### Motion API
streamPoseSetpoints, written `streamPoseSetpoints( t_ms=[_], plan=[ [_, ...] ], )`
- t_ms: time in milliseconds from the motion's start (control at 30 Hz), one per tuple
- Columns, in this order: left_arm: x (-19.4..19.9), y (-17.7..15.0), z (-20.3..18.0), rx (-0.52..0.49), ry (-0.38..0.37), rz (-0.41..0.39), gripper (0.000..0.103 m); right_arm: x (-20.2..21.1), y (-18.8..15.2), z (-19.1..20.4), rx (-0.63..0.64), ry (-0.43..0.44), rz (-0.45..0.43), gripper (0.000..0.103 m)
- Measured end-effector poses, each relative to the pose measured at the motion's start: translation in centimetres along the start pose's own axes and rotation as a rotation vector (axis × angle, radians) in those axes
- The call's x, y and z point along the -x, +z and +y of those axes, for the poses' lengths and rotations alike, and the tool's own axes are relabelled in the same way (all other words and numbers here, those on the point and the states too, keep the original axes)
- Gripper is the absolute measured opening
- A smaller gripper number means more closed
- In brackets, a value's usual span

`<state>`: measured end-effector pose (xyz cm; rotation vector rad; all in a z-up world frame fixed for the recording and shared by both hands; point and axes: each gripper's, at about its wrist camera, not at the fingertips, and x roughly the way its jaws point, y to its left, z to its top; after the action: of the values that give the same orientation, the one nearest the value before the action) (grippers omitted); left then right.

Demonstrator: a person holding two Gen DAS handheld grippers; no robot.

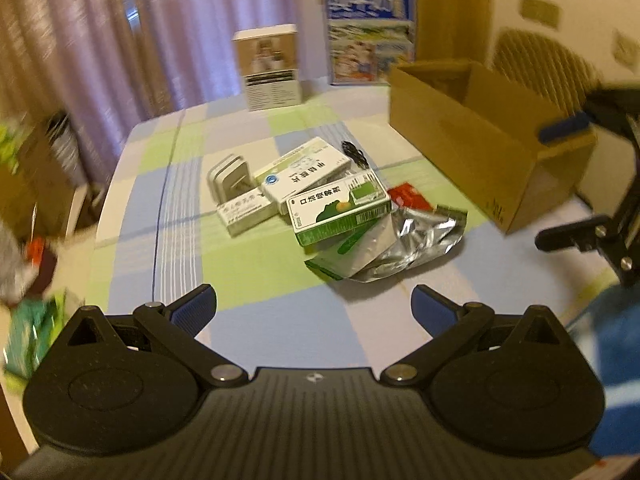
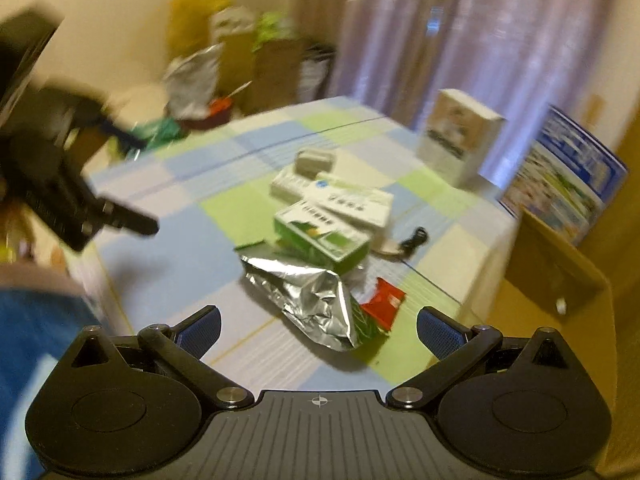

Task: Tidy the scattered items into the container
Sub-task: 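Reach both tools toward the foil bag and green medicine box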

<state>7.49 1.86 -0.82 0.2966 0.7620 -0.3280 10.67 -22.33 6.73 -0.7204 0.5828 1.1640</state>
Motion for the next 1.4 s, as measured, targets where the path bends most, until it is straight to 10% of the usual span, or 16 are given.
streamPoseSetpoints(
  t_ms=[633, 1100, 1233, 1400],
  plan=[
    [-12.0, 1.8, 0.0, -0.703, -0.154, 0.06, 0.102, -14.9, -1.1, 0.8, 0.594, 0.042, 0.199, 0.101],
    [-15.5, 2.7, 0.3, -0.843, -0.249, 0.075, 0.102, -20.4, 0.4, -0.1, 0.636, 0.123, 0.256, 0.1],
    [-15.6, 2.9, 0.4, -0.856, -0.264, 0.08, 0.102, -21.4, 1.7, -0.8, 0.567, 0.167, 0.271, 0.068],
    [-15.7, 3.4, 0.3, -0.889, -0.274, 0.088, 0.102, -21.4, 2.0, -0.7, 0.547, 0.161, 0.283, 0.057]
  ],
)
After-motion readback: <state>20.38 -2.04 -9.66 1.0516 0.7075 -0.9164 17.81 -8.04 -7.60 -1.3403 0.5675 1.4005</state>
